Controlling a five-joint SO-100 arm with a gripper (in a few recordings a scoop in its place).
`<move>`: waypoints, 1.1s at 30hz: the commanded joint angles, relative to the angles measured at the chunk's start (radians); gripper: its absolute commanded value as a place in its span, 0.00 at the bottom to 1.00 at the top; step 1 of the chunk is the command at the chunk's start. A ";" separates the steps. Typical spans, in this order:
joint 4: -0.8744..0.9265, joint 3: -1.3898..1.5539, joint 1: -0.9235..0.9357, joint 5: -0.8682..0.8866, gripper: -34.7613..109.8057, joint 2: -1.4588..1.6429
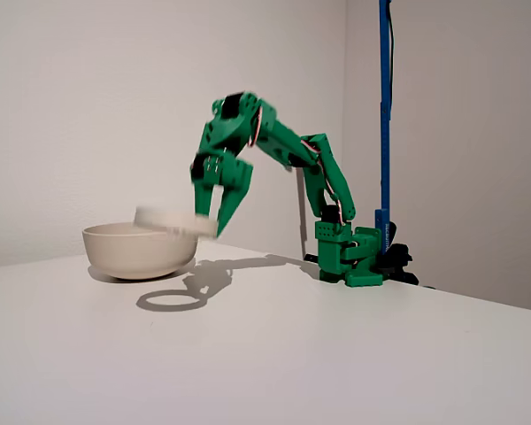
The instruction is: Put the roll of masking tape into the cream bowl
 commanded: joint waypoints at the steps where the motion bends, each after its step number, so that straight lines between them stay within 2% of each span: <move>1: 0.048 -0.092 0.011 0.002 0.18 0.313; 14: 0.110 -0.091 0.098 0.000 0.18 0.681; 22: 0.021 -0.089 0.310 -0.060 0.18 0.661; 33: -0.181 -0.089 0.652 -0.183 0.18 0.425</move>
